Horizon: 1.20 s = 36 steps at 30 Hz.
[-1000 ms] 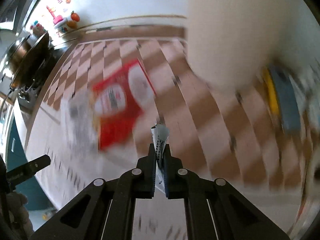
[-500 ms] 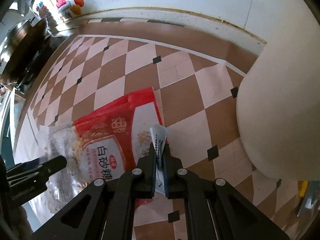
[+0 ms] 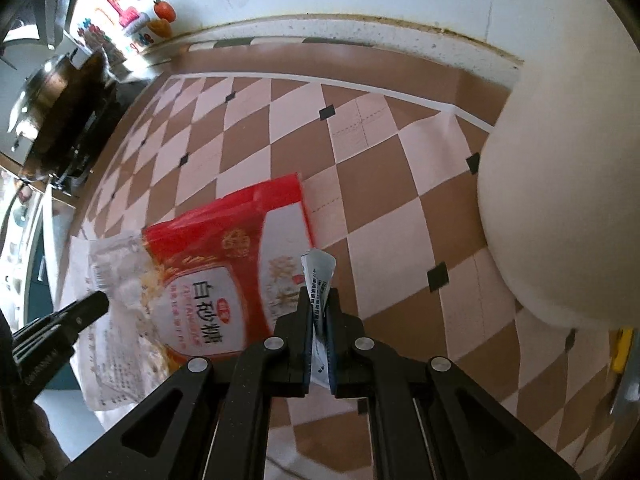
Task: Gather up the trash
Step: 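Grasp the paper slip with the right gripper while the left grasps the sugar bag, then carry the paper slip and sugar bag down over the bin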
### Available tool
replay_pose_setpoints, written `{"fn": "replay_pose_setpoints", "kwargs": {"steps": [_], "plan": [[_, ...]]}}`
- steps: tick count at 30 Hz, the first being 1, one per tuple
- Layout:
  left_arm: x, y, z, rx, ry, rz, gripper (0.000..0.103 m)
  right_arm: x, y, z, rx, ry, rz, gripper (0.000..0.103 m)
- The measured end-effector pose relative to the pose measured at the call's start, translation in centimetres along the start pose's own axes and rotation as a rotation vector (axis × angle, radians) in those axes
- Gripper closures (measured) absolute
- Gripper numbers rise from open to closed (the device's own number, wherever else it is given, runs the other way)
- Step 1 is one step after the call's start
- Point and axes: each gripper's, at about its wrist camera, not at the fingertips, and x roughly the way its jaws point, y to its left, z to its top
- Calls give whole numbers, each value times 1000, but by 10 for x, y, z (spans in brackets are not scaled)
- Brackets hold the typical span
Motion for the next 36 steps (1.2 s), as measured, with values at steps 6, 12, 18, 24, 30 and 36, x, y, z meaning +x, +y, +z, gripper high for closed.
{"fn": "replay_pose_setpoints", "kwargs": {"steps": [6, 12, 18, 24, 30, 36], "plan": [[-51, 48, -24, -46, -69, 23, 98, -28, 10, -18, -25, -22, 23, 97], [-97, 99, -45, -111, -130, 58, 98, -56, 38, -36, -69, -35, 61, 97], [-146, 166, -84, -183, -198, 92, 98, -88, 93, -64, -149, -63, 101, 97], [-184, 248, -144, -268, -231, 126, 98, -116, 173, -111, -250, -102, 140, 97], [-187, 330, -210, -379, -201, 163, 98, -109, 270, -180, -372, -61, 183, 97], [-145, 410, -278, -518, -105, 196, 98, -66, 362, -254, -491, 48, 216, 97]]}}
